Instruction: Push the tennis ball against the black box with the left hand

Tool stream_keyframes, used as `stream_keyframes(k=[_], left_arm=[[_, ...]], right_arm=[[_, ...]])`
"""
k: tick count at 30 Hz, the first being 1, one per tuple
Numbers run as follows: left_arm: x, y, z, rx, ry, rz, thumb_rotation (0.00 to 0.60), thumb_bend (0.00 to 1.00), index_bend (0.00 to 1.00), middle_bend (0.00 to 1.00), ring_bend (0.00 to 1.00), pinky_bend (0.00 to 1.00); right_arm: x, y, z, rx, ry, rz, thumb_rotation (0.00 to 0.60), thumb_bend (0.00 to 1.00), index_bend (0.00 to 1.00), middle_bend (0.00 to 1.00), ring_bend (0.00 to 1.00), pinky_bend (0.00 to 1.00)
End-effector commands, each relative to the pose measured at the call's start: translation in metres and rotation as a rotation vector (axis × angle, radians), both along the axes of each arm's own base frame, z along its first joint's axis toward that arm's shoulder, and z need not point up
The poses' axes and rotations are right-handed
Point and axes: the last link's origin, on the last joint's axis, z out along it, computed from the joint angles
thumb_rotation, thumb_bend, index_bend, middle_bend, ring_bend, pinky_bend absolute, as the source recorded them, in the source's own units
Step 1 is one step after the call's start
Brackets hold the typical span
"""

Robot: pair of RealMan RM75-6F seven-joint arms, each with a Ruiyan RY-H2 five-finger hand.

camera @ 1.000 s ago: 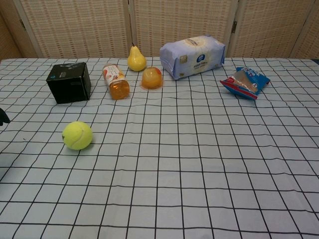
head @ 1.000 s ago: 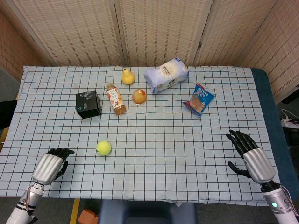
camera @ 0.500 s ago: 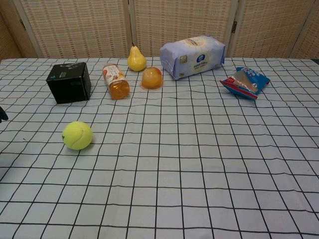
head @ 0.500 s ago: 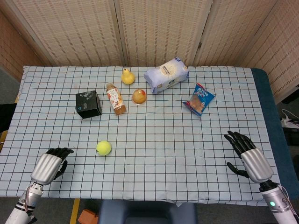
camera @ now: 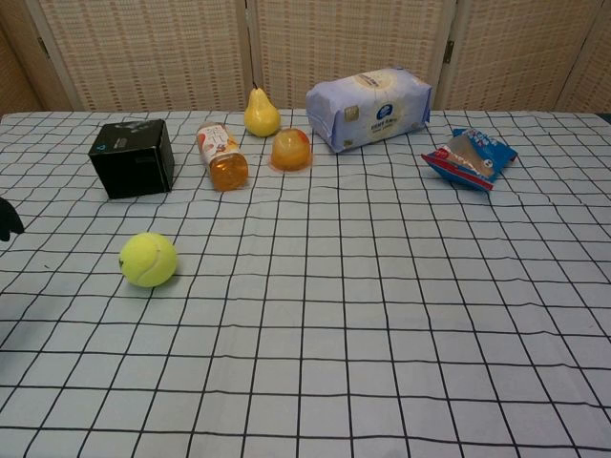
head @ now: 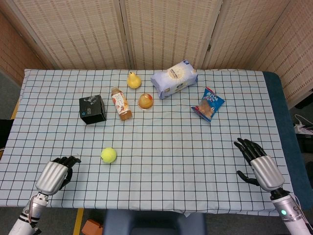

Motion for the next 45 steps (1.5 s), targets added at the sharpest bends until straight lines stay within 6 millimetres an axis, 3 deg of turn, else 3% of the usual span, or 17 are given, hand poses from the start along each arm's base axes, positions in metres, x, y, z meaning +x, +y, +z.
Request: stream_keyframes(k=[1, 5, 14, 23, 29, 40, 45], left_arm=[[0.013, -0.007, -0.015, -0.065, 0.006, 0.003, 0.6, 0.91, 0.48, 0.53, 0.57, 0.64], [0.031, -0.015, -0.033, -0.114, -0.048, 0.022, 0.6, 0.92, 0.52, 0.55, 0.64, 0.69], [0.066, -0.019, -0.078, -0.24, -0.318, 0.031, 0.6, 0.92, 0.53, 0.56, 0.65, 0.7], [0.086, -0.014, -0.099, -0.251, -0.455, -0.004, 0.6, 0.92, 0.53, 0.55, 0.64, 0.7], [0.086, -0.01, -0.11, -0.291, -0.614, 0.03, 0.6, 0.92, 0.52, 0.54, 0.63, 0.69], [0.075, 0.001, -0.125, -0.38, -0.588, 0.091, 0.6, 0.91, 0.39, 0.41, 0.48, 0.62], [0.075, 0.006, -0.13, -0.404, -0.573, 0.104, 0.6, 0.9, 0.37, 0.39, 0.44, 0.61]], right_arm=[[0.0, -0.001, 0.0, -0.001, -0.003, -0.003, 0.6, 0.21, 0.0, 0.0, 0.0, 0.11], [-0.001, -0.001, 0.001, -0.003, -0.001, -0.002, 0.6, 0.21, 0.01, 0.0, 0.0, 0.11], [-0.001, -0.001, 0.002, 0.0, -0.005, -0.002, 0.6, 0.21, 0.01, 0.0, 0.0, 0.11], [-0.001, -0.002, 0.005, -0.007, -0.017, -0.004, 0.6, 0.21, 0.01, 0.0, 0.0, 0.11], [0.0, -0.002, 0.005, -0.002, -0.018, -0.004, 0.6, 0.21, 0.02, 0.0, 0.0, 0.11], [0.0, -0.002, 0.005, -0.005, -0.018, -0.003, 0.6, 0.21, 0.02, 0.0, 0.0, 0.11], [-0.001, -0.002, 0.003, 0.0, -0.013, -0.004, 0.6, 0.21, 0.02, 0.0, 0.0, 0.11]])
